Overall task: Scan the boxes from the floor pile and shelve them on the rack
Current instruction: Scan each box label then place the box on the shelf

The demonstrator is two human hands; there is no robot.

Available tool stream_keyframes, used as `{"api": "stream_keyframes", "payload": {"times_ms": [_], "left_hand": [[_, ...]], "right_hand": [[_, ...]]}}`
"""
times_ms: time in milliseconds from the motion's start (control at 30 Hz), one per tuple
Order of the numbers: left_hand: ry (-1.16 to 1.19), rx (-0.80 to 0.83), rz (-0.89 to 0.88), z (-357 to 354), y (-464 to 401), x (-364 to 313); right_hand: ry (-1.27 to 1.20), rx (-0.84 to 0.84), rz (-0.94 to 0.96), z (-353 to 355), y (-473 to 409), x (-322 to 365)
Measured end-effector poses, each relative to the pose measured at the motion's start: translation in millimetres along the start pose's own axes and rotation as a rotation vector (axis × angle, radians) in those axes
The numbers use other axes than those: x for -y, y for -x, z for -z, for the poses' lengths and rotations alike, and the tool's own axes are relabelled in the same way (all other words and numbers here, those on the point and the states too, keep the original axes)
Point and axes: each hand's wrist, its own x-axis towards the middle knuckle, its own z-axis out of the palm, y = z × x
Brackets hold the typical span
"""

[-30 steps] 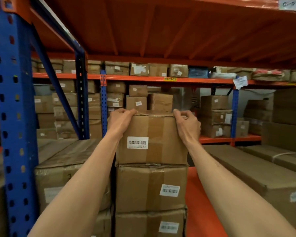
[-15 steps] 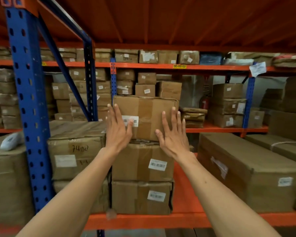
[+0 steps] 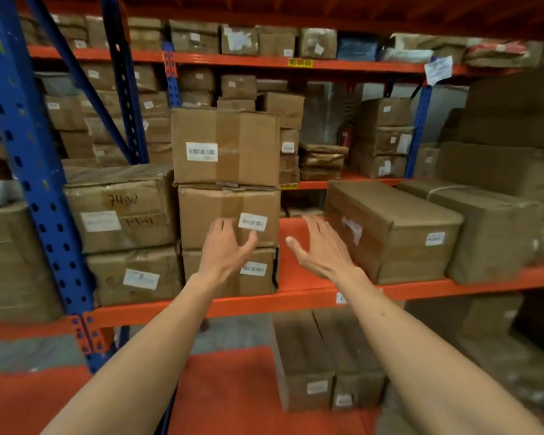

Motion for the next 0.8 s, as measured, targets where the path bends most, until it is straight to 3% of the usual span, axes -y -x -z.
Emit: {"api": "stream_keyframes", "payload": {"times_ms": [367, 633, 800], "left_hand": [[0.039, 0.571, 0.252, -106, 198, 23], [-0.063, 0.905, 0.245, -193, 314, -24], [-0.118, 1.0, 0.259, -269, 365, -70]], "right_hand": [[0.002, 0.25, -0.443, -45, 221, -107], [-0.045, 0.425, -0.707, -65, 358, -201], [-0.033, 0.511, -0.772, -61, 414, -279]]}}
